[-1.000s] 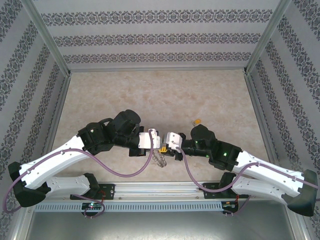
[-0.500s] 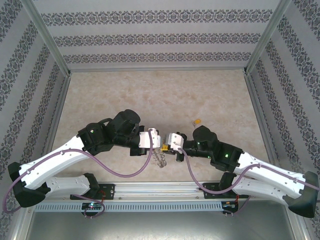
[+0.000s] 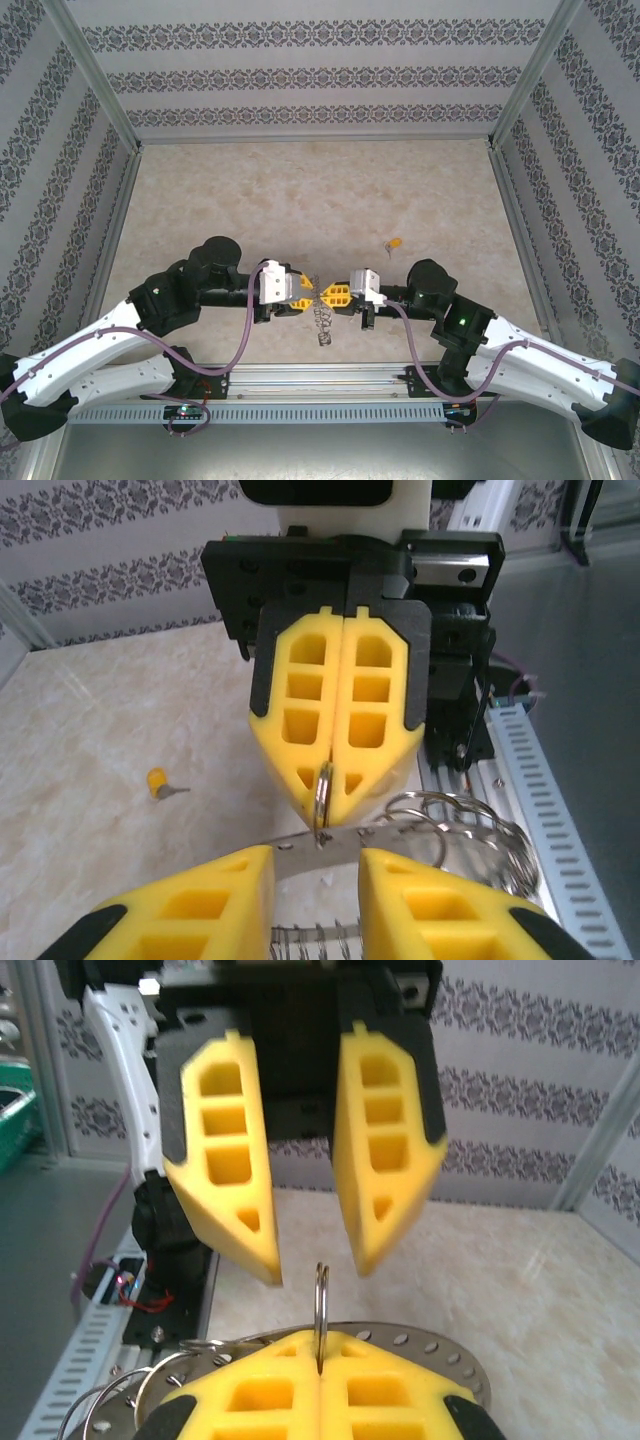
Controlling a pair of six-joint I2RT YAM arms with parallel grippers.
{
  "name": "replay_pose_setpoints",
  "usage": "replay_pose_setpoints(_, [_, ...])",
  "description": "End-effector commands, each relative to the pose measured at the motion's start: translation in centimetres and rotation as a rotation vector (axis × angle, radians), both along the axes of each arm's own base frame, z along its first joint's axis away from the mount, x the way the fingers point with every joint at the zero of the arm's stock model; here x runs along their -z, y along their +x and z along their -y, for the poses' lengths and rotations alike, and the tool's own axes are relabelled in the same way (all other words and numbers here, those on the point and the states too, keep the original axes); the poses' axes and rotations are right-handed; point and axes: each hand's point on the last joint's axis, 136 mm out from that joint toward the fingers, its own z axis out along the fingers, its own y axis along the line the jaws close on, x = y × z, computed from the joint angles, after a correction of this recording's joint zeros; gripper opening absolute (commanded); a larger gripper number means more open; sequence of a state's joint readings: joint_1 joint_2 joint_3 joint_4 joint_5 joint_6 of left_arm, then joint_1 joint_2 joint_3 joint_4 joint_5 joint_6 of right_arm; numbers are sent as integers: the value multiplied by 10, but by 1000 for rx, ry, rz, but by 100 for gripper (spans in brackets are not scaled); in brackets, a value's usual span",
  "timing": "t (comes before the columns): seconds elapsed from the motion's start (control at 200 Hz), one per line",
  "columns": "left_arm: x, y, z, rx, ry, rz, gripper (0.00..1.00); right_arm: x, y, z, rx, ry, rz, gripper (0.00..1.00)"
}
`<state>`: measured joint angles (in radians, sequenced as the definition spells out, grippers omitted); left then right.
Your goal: Put the keys on the keyring
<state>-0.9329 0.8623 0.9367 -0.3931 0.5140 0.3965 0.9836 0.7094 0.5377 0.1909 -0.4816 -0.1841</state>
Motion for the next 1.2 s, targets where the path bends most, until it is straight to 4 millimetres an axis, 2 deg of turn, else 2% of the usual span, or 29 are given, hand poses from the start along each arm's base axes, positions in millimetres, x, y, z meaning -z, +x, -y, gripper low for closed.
replay_pose_setpoints(0.0, [-22, -1, 8, 35, -107, 6, 30, -28, -12, 1, -69, 120, 26, 0])
replay_pose_setpoints(0.215, [-25, -3, 14, 64, -128, 4, 27, -30, -14, 1, -77, 140, 24, 0])
replay_pose_setpoints(0.325, [-24, -3, 14, 65, -130, 0, 17, -32, -15, 1, -84, 151, 25, 0])
replay_pose_setpoints(0.425, [-24, -4, 15, 75, -131, -1, 0, -29, -12, -1, -79, 139, 18, 0])
replay_pose_setpoints(0.515, [-24, -4, 14, 73, -117, 6, 0, -24, -6, -2, -46, 120, 6, 1])
replay_pose_setpoints(0.605, [-19, 0, 10, 49, -64, 21, 0, -14, 5, 1, 29, 62, -3, 24])
replay_pose_setpoints(0.689, [-11, 5, 7, 30, 7, 31, 0, -6, 15, 9, 111, 7, 4, 34])
replay_pose_setpoints(0.794, [-1, 11, 4, 15, 111, 32, 0, 0, 21, 17, 172, -46, 19, 36])
replay_pose_setpoints(0.899, [6, 16, 1, 9, 191, 36, 0, 6, 25, 20, 203, -87, 19, 33])
replay_pose_setpoints(1.199, [10, 17, 1, 16, 275, 29, 0, 11, 20, 7, 140, -111, 19, 28])
